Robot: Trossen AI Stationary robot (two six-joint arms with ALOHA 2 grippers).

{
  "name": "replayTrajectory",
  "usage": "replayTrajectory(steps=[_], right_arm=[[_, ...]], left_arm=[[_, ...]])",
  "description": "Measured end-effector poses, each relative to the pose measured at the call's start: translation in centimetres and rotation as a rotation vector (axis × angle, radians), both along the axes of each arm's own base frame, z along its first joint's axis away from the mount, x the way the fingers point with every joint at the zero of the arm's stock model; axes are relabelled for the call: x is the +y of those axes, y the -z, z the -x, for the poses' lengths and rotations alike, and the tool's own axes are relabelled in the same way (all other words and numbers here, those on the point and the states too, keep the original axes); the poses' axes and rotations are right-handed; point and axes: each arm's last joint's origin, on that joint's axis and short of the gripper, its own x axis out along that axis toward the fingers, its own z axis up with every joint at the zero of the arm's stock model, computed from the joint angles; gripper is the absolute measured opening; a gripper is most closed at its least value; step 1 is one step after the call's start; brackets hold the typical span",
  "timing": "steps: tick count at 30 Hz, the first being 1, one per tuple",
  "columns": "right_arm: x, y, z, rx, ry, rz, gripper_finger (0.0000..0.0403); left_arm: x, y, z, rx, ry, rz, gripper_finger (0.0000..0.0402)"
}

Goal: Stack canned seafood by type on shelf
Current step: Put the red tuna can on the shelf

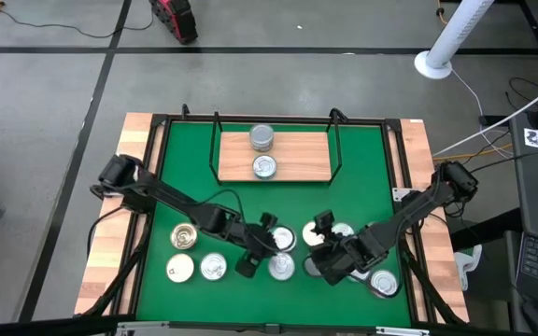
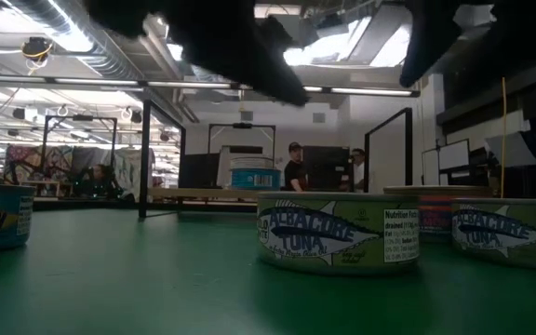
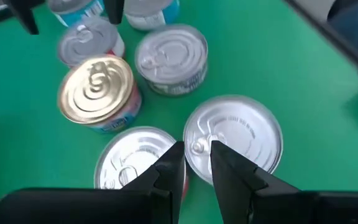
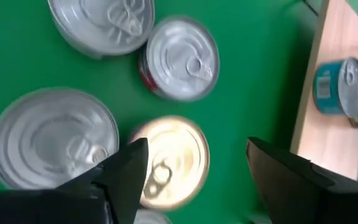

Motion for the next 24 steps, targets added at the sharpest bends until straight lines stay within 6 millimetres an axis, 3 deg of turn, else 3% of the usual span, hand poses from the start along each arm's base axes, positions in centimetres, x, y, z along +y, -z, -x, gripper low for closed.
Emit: replayTrajectory(steps=[10,24], right_arm=[[0.1,1.5,-1.1,-0.1,-0.061,-0.054,0.0271],[-1.7,2.7,-2.6,-0.134,-0.07,-0.118,0.0271]], left_arm=[[0.0,3.2,-0.5,0.073,0.096,-0.152,0.0075],[0.9,4.4,-0.9,0.101,0.057,-0.242,0.0075]])
